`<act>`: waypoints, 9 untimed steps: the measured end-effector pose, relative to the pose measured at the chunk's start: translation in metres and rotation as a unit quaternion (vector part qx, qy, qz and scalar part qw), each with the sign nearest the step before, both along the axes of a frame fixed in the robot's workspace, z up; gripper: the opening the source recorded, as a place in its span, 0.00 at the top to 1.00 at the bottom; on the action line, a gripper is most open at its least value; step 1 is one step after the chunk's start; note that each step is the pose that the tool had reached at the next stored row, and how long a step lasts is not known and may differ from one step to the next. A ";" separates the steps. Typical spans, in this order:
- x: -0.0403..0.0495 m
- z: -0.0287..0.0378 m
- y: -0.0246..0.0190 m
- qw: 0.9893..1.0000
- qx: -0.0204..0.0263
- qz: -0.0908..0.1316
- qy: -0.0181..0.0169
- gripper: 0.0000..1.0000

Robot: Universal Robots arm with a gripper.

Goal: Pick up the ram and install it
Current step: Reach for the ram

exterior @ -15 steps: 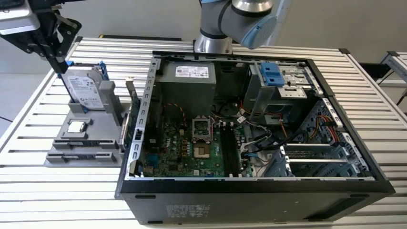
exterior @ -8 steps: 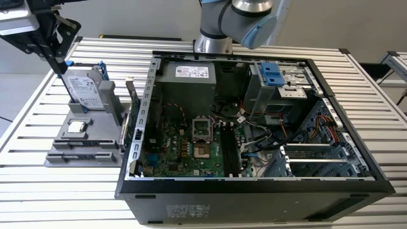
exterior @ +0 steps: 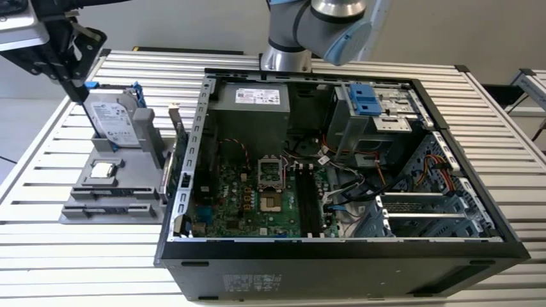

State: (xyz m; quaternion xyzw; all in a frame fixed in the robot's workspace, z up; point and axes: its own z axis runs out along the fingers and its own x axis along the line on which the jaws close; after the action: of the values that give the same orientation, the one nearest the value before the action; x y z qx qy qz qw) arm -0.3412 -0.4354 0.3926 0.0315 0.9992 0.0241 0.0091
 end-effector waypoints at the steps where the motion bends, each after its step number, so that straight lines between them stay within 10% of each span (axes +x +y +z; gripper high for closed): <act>1: -0.0001 0.0000 -0.0012 1.000 0.000 0.000 0.000 1.00; 9: -0.0022 0.0000 -0.0110 1.000 0.000 0.002 0.000 1.00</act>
State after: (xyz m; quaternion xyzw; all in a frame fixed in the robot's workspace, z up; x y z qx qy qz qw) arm -0.3434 -0.4464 0.3926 0.0290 0.9992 0.0241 0.0091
